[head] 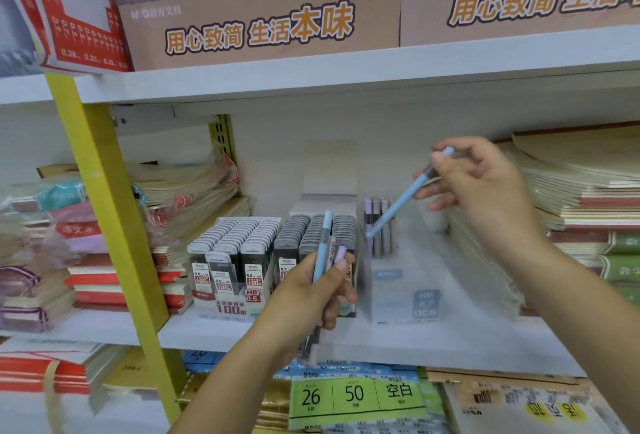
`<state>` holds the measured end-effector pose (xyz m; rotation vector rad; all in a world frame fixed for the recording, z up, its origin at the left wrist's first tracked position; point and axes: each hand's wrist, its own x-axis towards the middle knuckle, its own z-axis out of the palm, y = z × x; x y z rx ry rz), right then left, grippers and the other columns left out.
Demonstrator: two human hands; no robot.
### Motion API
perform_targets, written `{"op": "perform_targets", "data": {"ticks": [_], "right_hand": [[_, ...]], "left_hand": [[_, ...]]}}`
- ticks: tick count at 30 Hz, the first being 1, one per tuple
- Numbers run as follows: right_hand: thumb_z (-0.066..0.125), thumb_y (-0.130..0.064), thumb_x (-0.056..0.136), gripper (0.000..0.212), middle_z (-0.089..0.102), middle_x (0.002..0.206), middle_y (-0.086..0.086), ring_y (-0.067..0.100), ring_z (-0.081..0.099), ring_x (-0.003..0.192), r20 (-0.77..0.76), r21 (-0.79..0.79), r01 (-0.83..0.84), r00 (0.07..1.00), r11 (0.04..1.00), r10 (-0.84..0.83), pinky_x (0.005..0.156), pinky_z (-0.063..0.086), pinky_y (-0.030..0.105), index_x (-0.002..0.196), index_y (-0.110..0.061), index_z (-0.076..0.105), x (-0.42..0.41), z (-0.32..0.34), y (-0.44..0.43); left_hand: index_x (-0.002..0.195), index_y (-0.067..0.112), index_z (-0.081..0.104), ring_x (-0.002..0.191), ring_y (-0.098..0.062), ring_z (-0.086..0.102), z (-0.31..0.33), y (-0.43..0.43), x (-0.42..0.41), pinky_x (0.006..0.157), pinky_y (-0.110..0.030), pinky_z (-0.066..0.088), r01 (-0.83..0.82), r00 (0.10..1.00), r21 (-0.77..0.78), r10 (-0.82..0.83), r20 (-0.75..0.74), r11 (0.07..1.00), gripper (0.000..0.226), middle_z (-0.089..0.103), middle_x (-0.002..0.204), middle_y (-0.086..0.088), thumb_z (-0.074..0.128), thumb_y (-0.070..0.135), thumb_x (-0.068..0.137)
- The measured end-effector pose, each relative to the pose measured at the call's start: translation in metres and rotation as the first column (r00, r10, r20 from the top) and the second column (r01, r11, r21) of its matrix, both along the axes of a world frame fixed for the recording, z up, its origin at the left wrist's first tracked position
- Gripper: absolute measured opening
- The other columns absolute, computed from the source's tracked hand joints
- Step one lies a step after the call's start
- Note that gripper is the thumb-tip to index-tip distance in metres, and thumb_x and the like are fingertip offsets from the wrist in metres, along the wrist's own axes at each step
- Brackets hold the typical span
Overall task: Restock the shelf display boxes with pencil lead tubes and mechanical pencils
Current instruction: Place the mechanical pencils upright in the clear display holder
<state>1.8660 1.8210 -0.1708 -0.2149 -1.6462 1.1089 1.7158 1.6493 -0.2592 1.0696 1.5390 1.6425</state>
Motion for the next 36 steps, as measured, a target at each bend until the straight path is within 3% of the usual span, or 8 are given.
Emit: {"op": "perform_targets", "data": {"ticks": [5,8,13,21,25,31,33,36], "right_hand": [[0.066,-0.027,0.089,0.007,0.07,0.081,-0.005,0.008,0.062,0.071,0.278,0.474,0.259,0.862,0.841,-0.423,0.064,0.046,0.028,0.092,-0.031,0.061,-0.013,-0.003,0.032],[0.067,-0.029,0.088,0.009,0.066,0.083,0.0,0.014,0.058,0.075,0.338,0.603,0.253,0.778,0.756,-0.53,0.062,0.035,0.027,0.097,-0.026,0.064,-0.025,-0.013,0.041],[0.065,-0.031,0.089,0.006,0.064,0.087,0.002,0.017,0.059,0.08,0.426,0.603,0.187,0.746,0.775,-0.512,0.065,0.037,0.027,0.092,-0.029,0.06,-0.032,-0.029,0.052],[0.068,-0.029,0.087,0.025,0.06,0.073,0.0,0.019,0.054,0.068,0.33,0.702,0.224,0.738,0.676,-0.588,0.054,0.037,0.03,0.096,-0.021,0.046,-0.039,-0.028,0.054],[0.069,-0.028,0.087,0.023,0.059,0.079,0.006,0.023,0.054,0.074,0.329,0.713,0.227,0.727,0.663,-0.603,0.062,0.045,0.035,0.095,-0.013,0.054,-0.04,-0.032,0.051],[0.068,-0.023,0.089,0.014,0.065,0.1,0.009,0.027,0.045,0.102,0.406,0.732,0.223,0.615,0.643,-0.676,0.074,0.032,0.032,0.096,-0.011,0.066,-0.041,-0.035,0.05],[0.066,-0.02,0.09,0.011,0.059,0.107,0.011,0.03,0.044,0.107,0.352,0.728,0.274,0.638,0.629,-0.685,0.082,0.031,0.03,0.098,-0.013,0.07,-0.037,-0.032,0.044],[0.066,-0.014,0.089,0.004,0.06,0.094,0.001,0.021,0.052,0.094,0.133,0.682,0.373,0.783,0.629,-0.608,0.079,0.034,0.023,0.09,-0.016,0.069,-0.03,-0.03,0.014]], "left_hand": [[0.118,0.008,0.057,0.048,-0.008,0.035,0.0,0.003,0.001,0.046,-0.02,0.035,-0.013,1.0,0.03,0.013,0.011,0.999,0.069,0.05,0.062,0.008,0.065,0.06,0.073],[0.116,0.01,0.058,0.046,-0.008,0.033,0.001,0.005,0.002,0.043,-0.02,0.032,0.0,0.998,0.05,-0.003,0.059,0.999,0.057,0.049,0.062,0.007,0.065,0.056,0.083],[0.104,0.022,0.063,0.041,-0.008,0.03,0.001,0.006,0.0,0.038,-0.02,0.027,-0.015,0.991,0.08,0.004,0.134,0.997,0.013,0.051,0.062,0.003,0.055,0.031,0.101],[0.108,0.021,0.062,0.043,-0.008,0.033,-0.001,0.007,-0.004,0.041,-0.02,0.029,-0.022,0.997,0.125,0.012,0.081,0.992,0.014,0.057,0.064,0.002,0.052,0.028,0.102],[0.104,0.025,0.066,0.044,-0.009,0.036,-0.003,0.006,-0.007,0.042,-0.02,0.032,-0.004,0.999,0.152,-0.004,0.054,0.988,0.013,0.059,0.067,0.001,0.053,0.031,0.102],[0.111,0.022,0.068,0.053,-0.01,0.044,-0.004,0.004,-0.008,0.05,-0.021,0.043,0.022,0.999,0.181,-0.027,0.027,0.983,0.014,0.067,0.077,0.0,0.059,0.025,0.101],[0.115,0.017,0.064,0.054,-0.009,0.047,-0.004,0.003,-0.007,0.051,-0.022,0.045,0.015,0.999,0.176,-0.022,0.038,0.984,0.017,0.071,0.08,0.0,0.061,0.023,0.099],[0.11,0.016,0.061,0.052,-0.01,0.049,-0.002,0.004,-0.004,0.049,-0.023,0.044,0.026,0.999,0.18,-0.034,0.041,0.983,0.013,0.072,0.082,-0.005,0.062,0.02,0.098]]}}
